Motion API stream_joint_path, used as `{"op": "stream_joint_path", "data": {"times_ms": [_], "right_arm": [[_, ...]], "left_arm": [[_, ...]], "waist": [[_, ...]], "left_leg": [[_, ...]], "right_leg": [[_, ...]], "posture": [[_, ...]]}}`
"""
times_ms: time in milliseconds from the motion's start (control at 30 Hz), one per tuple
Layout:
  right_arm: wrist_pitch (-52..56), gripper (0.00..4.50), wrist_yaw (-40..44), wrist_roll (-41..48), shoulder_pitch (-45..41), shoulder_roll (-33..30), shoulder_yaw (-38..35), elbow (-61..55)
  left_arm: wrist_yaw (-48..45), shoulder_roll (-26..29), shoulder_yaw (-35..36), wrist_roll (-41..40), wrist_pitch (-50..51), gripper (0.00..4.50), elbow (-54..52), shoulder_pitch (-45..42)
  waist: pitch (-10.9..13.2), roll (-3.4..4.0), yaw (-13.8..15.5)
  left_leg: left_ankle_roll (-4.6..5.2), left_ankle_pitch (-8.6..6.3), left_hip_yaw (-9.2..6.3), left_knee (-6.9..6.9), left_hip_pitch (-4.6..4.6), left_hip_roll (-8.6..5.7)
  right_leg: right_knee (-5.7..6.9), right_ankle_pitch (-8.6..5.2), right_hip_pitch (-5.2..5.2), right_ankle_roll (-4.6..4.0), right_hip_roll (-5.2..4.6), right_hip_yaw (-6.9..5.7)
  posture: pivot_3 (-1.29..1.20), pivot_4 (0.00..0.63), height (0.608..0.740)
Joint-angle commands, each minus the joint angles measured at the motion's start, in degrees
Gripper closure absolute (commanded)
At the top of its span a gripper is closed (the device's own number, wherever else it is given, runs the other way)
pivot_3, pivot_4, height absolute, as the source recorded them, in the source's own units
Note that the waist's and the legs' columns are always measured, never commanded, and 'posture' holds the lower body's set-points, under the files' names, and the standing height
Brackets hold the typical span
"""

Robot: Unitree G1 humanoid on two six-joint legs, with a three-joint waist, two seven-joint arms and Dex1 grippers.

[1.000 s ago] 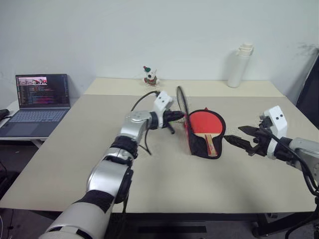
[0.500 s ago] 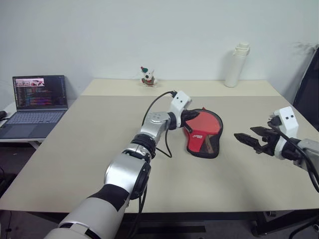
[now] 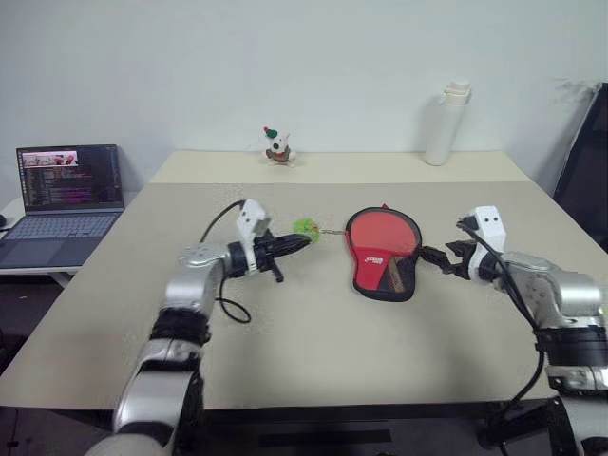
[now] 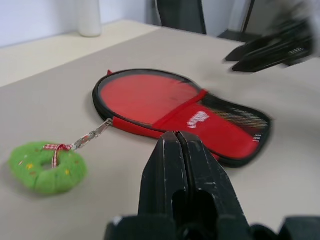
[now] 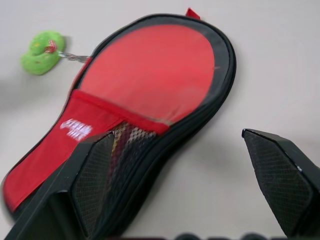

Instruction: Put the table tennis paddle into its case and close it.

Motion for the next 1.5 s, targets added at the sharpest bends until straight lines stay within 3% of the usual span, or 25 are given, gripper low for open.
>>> {"op": "stream_joint_path", "data": {"times_ms": [33, 200, 467, 567, 967, 1233, 1500], "right_arm": [[-4.23, 0.0, 1.28, -2.63, -3.34, 1.52, 0.87, 6.93], [-8.37, 0.0, 3.32, -6.28, -5.97, 3.81, 3.18, 16.74], [-11.09, 0.0, 5.81, -9.92, -8.57, 7.39, 4.96, 26.78], [-11.12, 0.6, 6.73, -10.74, -9.77, 8.59, 5.24, 29.45], [-10.83, 4.42, 10.75, -13.45, -13.13, 14.32, 6.99, 35.32], [-3.46, 4.46, 17.71, -10.16, -11.83, 16.17, 8.62, 25.25], [13.03, 4.46, 17.48, -4.4, -0.11, 16.23, 10.72, -2.26]], "left_arm": [[0.33, 3.52, 2.67, -6.16, 7.72, 4.5, -13.92, 3.61], [3.01, 5.64, 3.58, -9.36, 12.54, 4.5, -21.23, 7.19], [5.98, 6.02, 3.05, -10.74, 13.81, 4.5, -23.59, 8.27], [6.51, 5.98, 2.73, -10.86, 13.74, 4.5, -23.66, 8.1], [5.31, 8.57, 2.59, -11.25, 14.43, 4.5, -25.67, 12.41], [-0.63, 13.26, 2.71, -15.23, 16.63, 4.5, -28.71, 18.32], [-3.29, 16.07, 1.1, -19.0, 20.07, 4.5, -36.79, 25.22]], "waist": [[0.0, 0.0, 0.23], [0.0, 0.0, 0.54], [-0.02, -0.01, -0.28], [-0.03, -0.03, -0.39], [-0.12, -0.11, -1.51], [-0.13, -0.12, -2.12], [-0.13, -0.11, -2.02]], "left_leg": [[0.0, 0.0, 0.0, 0.01, 0.0, -0.03], [0.0, 0.0, -0.04, 0.09, 0.05, -0.11], [-0.01, 0.01, 0.03, 0.05, 0.34, -0.04], [-0.01, 0.01, 0.17, 0.01, 0.61, -0.03], [-0.01, 0.0, 0.5, -0.05, 1.29, 0.14], [0.0, -0.02, 0.81, -0.17, 1.3, 0.4], [-0.09, -0.09, 0.83, -0.25, 1.08, 0.91]], "right_leg": [[0.0, 0.0, 0.01, 0.0, -0.03, 0.0], [0.01, 0.01, 0.12, 0.02, -0.11, -0.07], [0.08, 0.01, 0.29, 0.01, -0.04, 0.0], [0.23, 0.0, 0.38, 0.0, -0.03, 0.16], [0.65, -0.08, 0.63, -0.11, 0.31, 0.86], [0.65, -0.1, 0.4, -0.15, 0.54, 1.25], [0.79, -0.26, 0.04, -0.43, 0.97, 1.22]], "posture": [[0.0, 0.15, 0.74], [0.0, 0.15, 0.74], [0.0, 0.15, 0.74], [0.0, 0.15, 0.74], [0.0, 0.15, 0.74], [0.0, 0.15, 0.74], [0.0, 0.15, 0.74]]}}
